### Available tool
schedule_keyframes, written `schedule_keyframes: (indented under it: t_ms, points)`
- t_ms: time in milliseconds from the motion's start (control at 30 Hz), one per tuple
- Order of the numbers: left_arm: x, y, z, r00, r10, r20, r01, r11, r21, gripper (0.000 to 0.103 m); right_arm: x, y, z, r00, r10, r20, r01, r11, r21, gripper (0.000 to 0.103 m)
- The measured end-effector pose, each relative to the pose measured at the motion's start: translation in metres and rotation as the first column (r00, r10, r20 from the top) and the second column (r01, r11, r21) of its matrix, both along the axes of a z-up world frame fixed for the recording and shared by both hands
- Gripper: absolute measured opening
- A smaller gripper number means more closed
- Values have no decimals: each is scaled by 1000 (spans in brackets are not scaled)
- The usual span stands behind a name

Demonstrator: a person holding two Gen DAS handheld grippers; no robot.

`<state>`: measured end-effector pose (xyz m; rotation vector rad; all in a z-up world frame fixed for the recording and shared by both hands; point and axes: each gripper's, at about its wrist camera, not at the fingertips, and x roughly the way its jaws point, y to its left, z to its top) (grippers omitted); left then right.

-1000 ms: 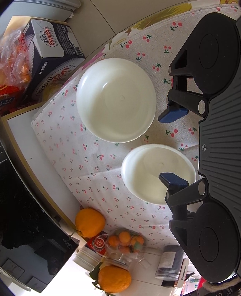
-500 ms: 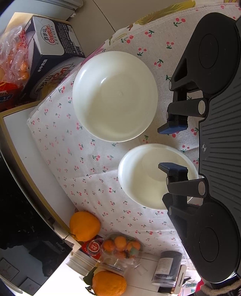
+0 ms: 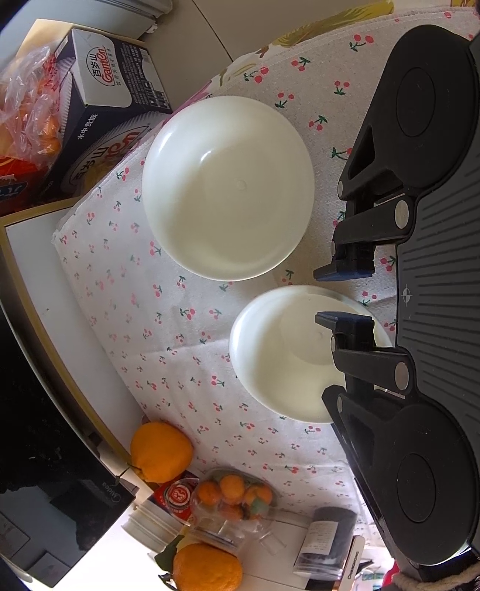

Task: Organize plates and bowls
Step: 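Close both tools on the rim of the second white bowl, then lift the second bowl and carry it over the first bowl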

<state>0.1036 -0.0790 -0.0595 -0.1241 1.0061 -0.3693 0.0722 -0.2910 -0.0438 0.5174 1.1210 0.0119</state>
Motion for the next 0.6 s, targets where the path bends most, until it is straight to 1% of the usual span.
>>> schedule_keyframes:
  t_ms: [67, 333, 500, 600]
  points:
    - [-1, 0, 0, 1000, -6, 2, 6, 1000, -5, 12, -1, 0, 1, 1000, 2, 6, -2, 1000, -1, 10]
    - [-4, 3, 9, 1000, -3, 29, 4, 999, -33, 11, -3, 1, 8, 999, 12, 32, -12, 1000, -13, 10]
    - [-9, 3, 16, 998, -6, 56, 8, 1000, -28, 11, -7, 2, 20, 997, 25, 72, -24, 999, -27, 10]
    - [-11, 6, 21, 998, 4, 67, -1, 999, -48, 11, -9, 3, 28, 995, 33, 92, -31, 999, -32, 10]
